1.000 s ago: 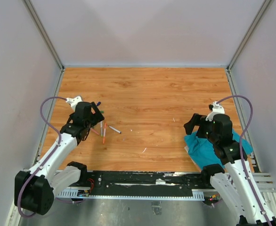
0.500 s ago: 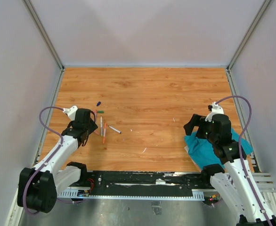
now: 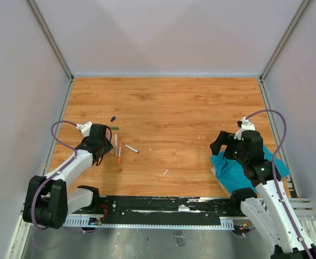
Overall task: Insert the pens into the pen caps
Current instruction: Pick up the pen from the center of the board.
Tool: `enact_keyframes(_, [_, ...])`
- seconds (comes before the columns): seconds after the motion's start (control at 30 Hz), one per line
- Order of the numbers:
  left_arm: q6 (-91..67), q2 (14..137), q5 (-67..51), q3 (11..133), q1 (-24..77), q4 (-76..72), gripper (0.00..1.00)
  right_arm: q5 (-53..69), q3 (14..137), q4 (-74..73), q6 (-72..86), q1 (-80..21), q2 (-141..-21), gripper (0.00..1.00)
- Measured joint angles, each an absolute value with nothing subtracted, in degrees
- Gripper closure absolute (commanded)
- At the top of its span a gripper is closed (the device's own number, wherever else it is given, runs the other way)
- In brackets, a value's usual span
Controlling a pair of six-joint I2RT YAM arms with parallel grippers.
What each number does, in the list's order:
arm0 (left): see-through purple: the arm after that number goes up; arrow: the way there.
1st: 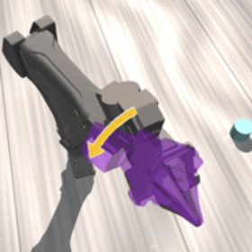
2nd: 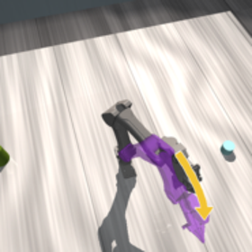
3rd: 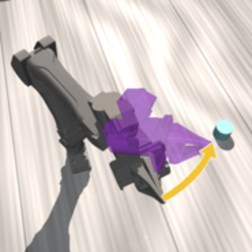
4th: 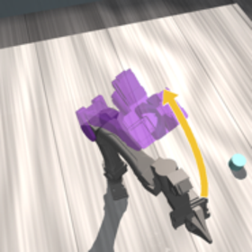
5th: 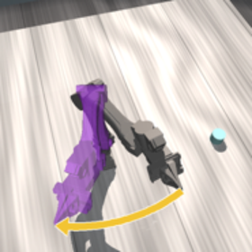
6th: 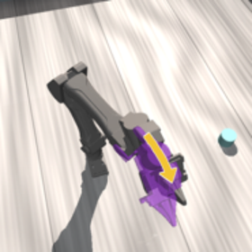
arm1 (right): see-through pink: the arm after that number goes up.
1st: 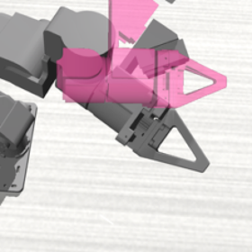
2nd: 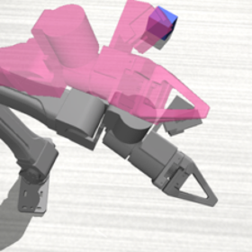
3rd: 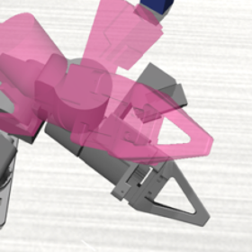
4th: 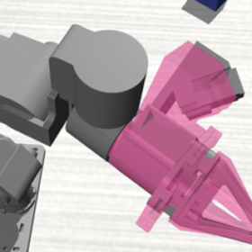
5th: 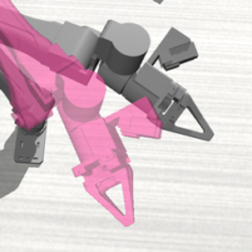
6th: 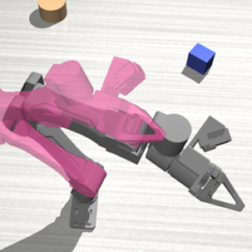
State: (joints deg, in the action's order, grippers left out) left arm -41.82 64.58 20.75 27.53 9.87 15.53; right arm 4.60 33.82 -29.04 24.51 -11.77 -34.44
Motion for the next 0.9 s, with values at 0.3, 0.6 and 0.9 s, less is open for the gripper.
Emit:
enact_keyframes(0.3, [-41.15, 68.47, 19.64, 27.53, 9.82, 14.22, 0.54, 4.58, 33.78, -29.06, 25.30, -11.77, -34.94, 0.04])
enact_keyframes(0.6, [-41.12, 68.34, 20.18, 27.53, 9.72, 14.28, 0.63, 4.58, 33.78, -29.06, 25.32, -11.77, -35.51, 0.03])
enact_keyframes(0.9, [-40.86, 68.42, 20.60, 27.53, 7.97, 14.35, 0.64, 4.62, 33.78, -29.06, 25.32, -11.77, -36.07, 0.03])
